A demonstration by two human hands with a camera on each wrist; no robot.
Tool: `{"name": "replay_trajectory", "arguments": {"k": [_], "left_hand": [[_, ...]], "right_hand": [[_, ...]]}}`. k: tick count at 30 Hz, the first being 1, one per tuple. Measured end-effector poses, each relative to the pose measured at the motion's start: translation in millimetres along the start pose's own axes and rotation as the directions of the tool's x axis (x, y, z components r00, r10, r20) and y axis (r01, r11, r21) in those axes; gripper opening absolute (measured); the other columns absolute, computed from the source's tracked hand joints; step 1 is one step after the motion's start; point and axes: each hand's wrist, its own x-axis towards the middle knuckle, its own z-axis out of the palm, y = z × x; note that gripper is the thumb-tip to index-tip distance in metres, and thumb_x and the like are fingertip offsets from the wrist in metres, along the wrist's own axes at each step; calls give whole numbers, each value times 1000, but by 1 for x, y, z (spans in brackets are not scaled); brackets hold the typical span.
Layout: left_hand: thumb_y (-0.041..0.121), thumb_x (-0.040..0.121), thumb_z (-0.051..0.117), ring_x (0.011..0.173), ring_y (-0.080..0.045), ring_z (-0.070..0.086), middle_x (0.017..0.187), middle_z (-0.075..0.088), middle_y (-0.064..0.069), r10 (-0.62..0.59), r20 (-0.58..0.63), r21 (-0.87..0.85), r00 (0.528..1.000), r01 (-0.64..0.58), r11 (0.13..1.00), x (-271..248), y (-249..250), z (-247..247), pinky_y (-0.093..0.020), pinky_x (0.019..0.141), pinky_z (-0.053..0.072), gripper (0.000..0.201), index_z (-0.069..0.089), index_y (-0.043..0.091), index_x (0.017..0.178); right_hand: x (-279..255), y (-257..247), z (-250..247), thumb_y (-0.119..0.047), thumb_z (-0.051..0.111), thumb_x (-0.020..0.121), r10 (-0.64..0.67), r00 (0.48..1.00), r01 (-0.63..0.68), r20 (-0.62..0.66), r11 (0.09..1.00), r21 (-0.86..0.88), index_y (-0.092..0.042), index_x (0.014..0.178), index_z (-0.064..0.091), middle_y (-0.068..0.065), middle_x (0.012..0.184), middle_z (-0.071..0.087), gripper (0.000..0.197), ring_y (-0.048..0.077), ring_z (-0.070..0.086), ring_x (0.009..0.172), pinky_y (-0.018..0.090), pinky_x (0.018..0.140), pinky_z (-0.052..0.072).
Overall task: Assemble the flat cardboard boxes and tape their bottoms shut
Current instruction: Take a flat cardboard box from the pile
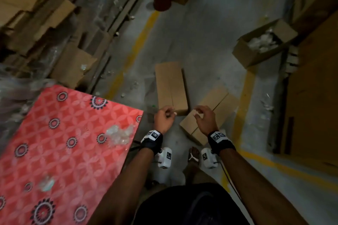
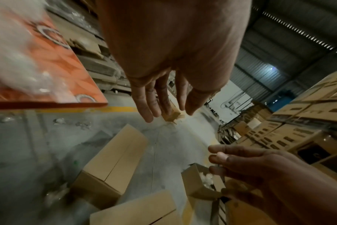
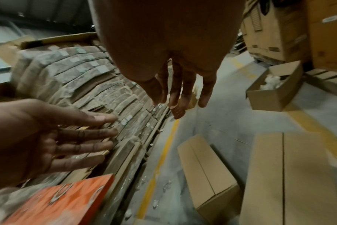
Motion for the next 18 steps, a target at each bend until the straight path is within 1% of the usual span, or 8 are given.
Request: {"name": "replay_trajectory", "arguments": {"k": [3,5,7,9,11,13,14,18], "left_hand": [[16,86,76,92,-22,73,94,74,3,-72,52,47,996,70,996,31,9,34,-31,89,58,22,70,33,98],[12,87,76,93,-20,72,96,75,1,-115,96,88,989,107,990,49,13,54,-27,91,56,19,74,24,103],[15,87,74,98,-23,71,103,77,-4,-150,170,146,974,126,981,72,5,77,-31,94,55,21,76,15,108],[29,81,68,100,-25,72,105,77,-6,-168,217,210,962,122,970,102,-10,103,-37,93,57,34,77,13,109],[32,80,63,100,-24,71,108,77,-9,-190,274,285,943,109,952,133,-30,131,-37,91,57,40,77,11,110],[13,89,64,98,-21,67,113,75,-11,-209,358,375,910,65,925,168,-53,163,-27,89,52,26,76,5,111],[4,91,64,97,-21,65,113,74,-12,-187,375,400,908,24,916,187,-65,181,-26,87,50,22,75,3,110],[7,93,70,108,-29,67,116,73,-16,-167,444,452,880,-59,890,267,-132,263,-12,82,38,21,74,3,113]], "right_hand": [[27,42,-13,5,70,87,108,994,-108,3,993,41,-5,110,72,16,108,68,26,28,64,94,48,89,55],[39,74,-19,7,68,88,216,976,-217,24,975,48,-4,111,71,15,111,66,26,27,63,96,49,90,55],[50,106,-25,6,65,91,311,950,-312,32,949,52,-7,113,70,12,114,64,26,23,61,98,48,93,54],[61,148,-25,5,63,93,416,909,-417,33,907,52,-10,115,69,13,117,64,28,25,62,103,45,95,53],[69,195,-22,4,61,95,512,858,-513,29,858,17,-7,119,68,17,123,65,27,32,63,112,33,95,51],[77,242,-14,4,59,96,567,824,-566,12,824,-27,0,119,68,23,124,66,25,39,63,114,17,88,43],[82,265,-10,4,59,95,578,816,-577,-8,815,-50,3,119,68,25,123,66,25,41,63,112,16,87,43],[100,357,23,2,61,93,637,768,-640,-62,761,-109,3,124,67,24,130,65,31,41,60,119,39,102,44]]}}
